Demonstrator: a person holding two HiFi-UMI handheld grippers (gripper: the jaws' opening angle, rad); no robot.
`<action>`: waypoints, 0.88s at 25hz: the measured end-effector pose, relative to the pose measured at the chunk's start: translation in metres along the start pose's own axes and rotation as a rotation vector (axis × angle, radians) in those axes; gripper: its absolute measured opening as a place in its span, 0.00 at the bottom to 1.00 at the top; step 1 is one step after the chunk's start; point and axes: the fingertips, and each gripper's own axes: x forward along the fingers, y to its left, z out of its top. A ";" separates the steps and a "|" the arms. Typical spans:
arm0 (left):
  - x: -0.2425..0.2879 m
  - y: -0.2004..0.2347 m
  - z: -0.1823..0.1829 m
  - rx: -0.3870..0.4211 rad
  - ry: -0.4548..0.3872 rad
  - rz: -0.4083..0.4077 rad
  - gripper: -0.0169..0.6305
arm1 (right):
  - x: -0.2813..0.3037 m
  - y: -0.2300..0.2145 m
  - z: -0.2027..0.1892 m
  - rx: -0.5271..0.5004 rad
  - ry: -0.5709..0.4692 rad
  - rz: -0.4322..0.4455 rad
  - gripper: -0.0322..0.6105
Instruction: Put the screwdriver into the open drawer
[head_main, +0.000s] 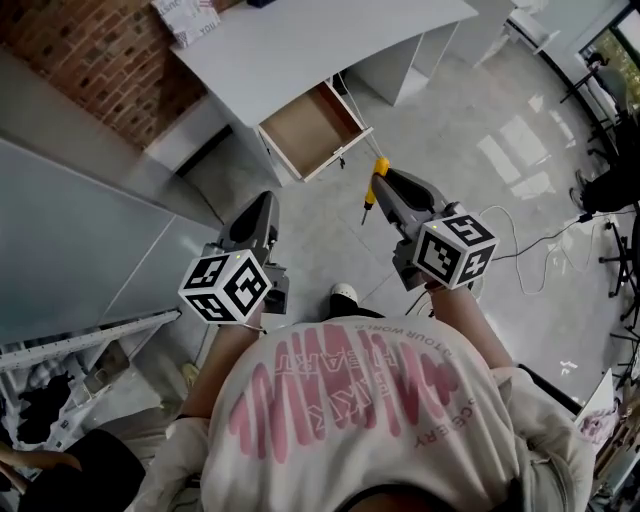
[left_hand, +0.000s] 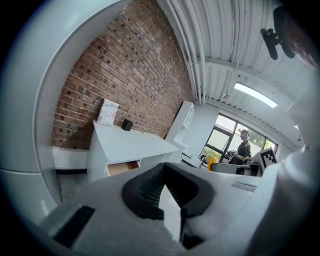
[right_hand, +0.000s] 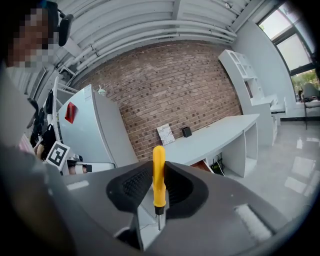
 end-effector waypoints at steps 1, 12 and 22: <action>0.008 -0.003 0.003 0.002 -0.007 0.000 0.03 | 0.003 -0.008 0.006 -0.003 -0.001 0.006 0.19; 0.056 -0.007 0.031 0.003 -0.066 0.052 0.03 | 0.035 -0.051 0.046 -0.029 -0.015 0.075 0.19; 0.062 0.017 0.026 -0.039 -0.045 0.077 0.03 | 0.061 -0.065 0.025 0.088 0.013 0.077 0.19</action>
